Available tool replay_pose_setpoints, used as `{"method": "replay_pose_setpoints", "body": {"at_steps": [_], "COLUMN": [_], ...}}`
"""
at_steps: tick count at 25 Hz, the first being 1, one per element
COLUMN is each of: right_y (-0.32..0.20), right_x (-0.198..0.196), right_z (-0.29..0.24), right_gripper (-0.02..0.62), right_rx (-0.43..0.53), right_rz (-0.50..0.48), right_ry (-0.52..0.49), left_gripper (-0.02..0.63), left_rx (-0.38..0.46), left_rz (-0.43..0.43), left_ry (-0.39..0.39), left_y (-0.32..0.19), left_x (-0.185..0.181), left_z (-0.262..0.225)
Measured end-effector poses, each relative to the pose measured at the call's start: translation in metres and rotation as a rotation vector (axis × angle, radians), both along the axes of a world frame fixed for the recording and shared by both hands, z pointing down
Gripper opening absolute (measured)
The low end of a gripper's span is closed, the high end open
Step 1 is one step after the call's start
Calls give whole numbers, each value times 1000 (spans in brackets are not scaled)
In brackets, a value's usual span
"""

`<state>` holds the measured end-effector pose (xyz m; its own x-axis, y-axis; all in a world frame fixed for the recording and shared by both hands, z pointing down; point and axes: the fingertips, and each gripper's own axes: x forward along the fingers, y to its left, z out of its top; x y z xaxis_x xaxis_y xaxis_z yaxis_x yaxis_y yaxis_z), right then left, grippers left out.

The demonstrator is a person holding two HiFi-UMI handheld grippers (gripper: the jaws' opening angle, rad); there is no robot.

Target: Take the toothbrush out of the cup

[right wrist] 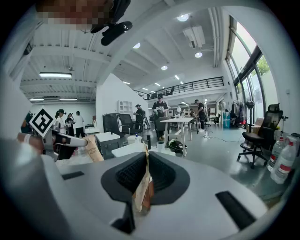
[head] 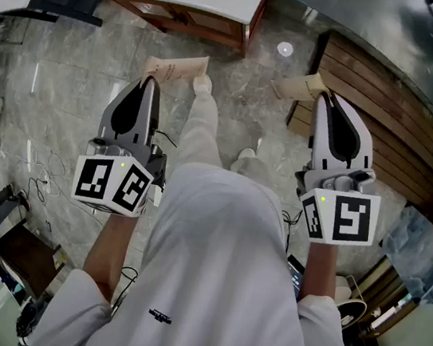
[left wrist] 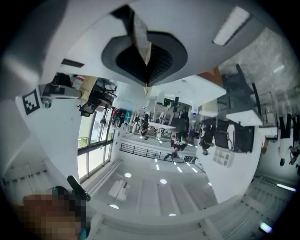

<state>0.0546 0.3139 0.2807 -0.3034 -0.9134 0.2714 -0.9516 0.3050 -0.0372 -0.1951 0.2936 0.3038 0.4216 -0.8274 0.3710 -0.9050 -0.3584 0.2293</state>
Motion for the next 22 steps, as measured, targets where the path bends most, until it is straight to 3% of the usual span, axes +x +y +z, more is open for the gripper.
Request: {"method": "replay_pose_setpoints", "body": {"at_steps": [4,9,22], "right_y": [62,116,166], "right_x": [10,6,-17], "right_z": [5,9,-15], "right_gripper": [17,17,15], "right_rx": [-35,-67,-14], "right_rz": [4,41,-51], "right_ry": [-6,-39,-68], "left_gripper": [5,5,5], "left_rx": [-35,-31,44], "left_rz": [6,39,49], "left_ry": [9,0,12], "left_y": [72,124,185], "left_x": [15,17,30], "left_z": [1,-5,-29]}}
